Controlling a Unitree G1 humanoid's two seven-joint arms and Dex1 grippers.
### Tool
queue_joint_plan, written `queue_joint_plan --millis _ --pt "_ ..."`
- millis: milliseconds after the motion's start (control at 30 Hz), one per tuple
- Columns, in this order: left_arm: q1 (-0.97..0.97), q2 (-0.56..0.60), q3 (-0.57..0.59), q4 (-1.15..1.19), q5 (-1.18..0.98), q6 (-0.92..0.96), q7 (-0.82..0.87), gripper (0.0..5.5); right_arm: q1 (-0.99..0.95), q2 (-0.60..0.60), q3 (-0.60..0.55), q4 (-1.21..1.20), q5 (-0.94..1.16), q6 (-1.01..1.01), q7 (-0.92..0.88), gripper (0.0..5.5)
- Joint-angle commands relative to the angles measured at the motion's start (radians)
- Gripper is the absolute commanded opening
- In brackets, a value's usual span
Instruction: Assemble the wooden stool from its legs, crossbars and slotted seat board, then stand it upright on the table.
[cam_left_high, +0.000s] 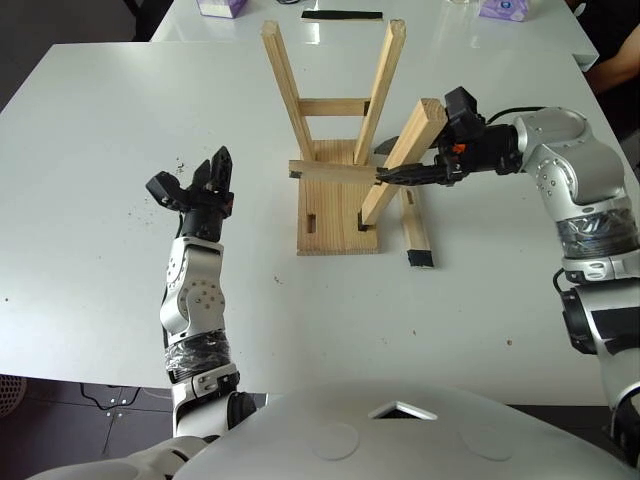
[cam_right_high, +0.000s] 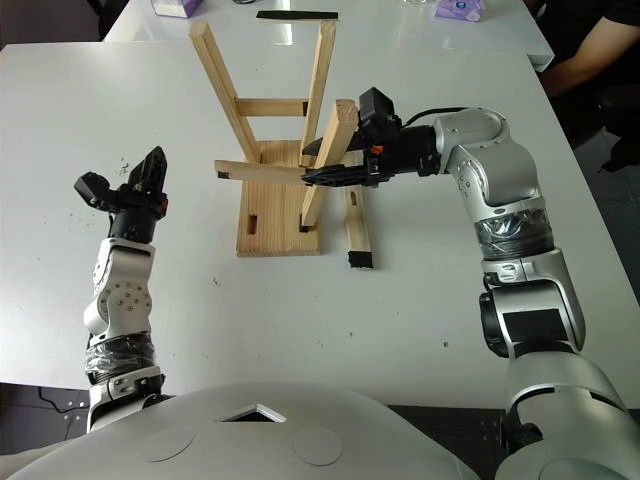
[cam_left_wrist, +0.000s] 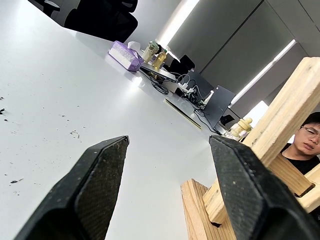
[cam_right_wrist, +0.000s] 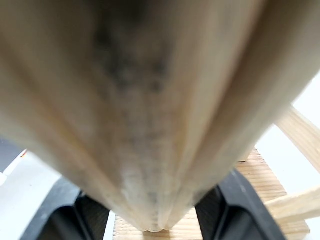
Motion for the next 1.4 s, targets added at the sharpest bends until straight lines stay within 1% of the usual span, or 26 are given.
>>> queue_joint_plan --millis 33,133,233,567,700,733,933,1100,1267,1400 --pt "0.026 -0.012 -0.024 -0.016 0.019 -0.001 -0.006 2.98 0.078 0.002 0.058 -0.023 -0.087 -0.014 -0.034 2.01" --pt "0.037 -0.009 -0.041 -0.024 0.024 0.011 -0.01 2.98 0.163 0.001 0.086 -0.064 -0.108 -0.011 -0.066 2.01" --pt "0.04 0.002 -0.053 -0.027 0.03 0.019 -0.012 2.98 0.198 0.005 0.093 -0.077 -0.119 -0.008 -0.113 2.01" --pt "0.061 -0.013 -0.068 -0.035 0.044 0.012 -0.009 2.98 0.202 0.011 0.11 -0.128 -0.102 0.023 -0.172 2.01" --pt "0.068 -0.016 -0.064 -0.029 0.05 0.003 -0.01 2.98 0.189 0.035 0.075 -0.137 -0.054 0.027 -0.178 2.01" --pt "0.067 -0.016 -0.06 -0.026 0.05 0.0 -0.009 2.98 0.188 0.043 0.063 -0.139 -0.043 0.017 -0.18 2.37" --pt "0.067 -0.002 -0.036 -0.015 0.042 -0.001 -0.016 2.98 0.231 0.049 -0.029 -0.209 -0.012 0.049 -0.256 3.29" --pt "0.048 0.023 -0.017 0.026 0.049 0.004 -0.026 2.98 0.337 0.014 -0.097 -0.326 -0.008 0.106 -0.336 3.29" --pt "0.031 0.037 0.016 0.078 0.073 -0.023 0.011 2.98 0.486 -0.036 -0.139 -0.476 -0.021 0.137 -0.406 3.29" --pt "0.027 0.05 0.042 0.123 0.107 -0.031 0.059 2.98 0.556 -0.03 -0.169 -0.569 -0.014 0.176 -0.493 3.29"
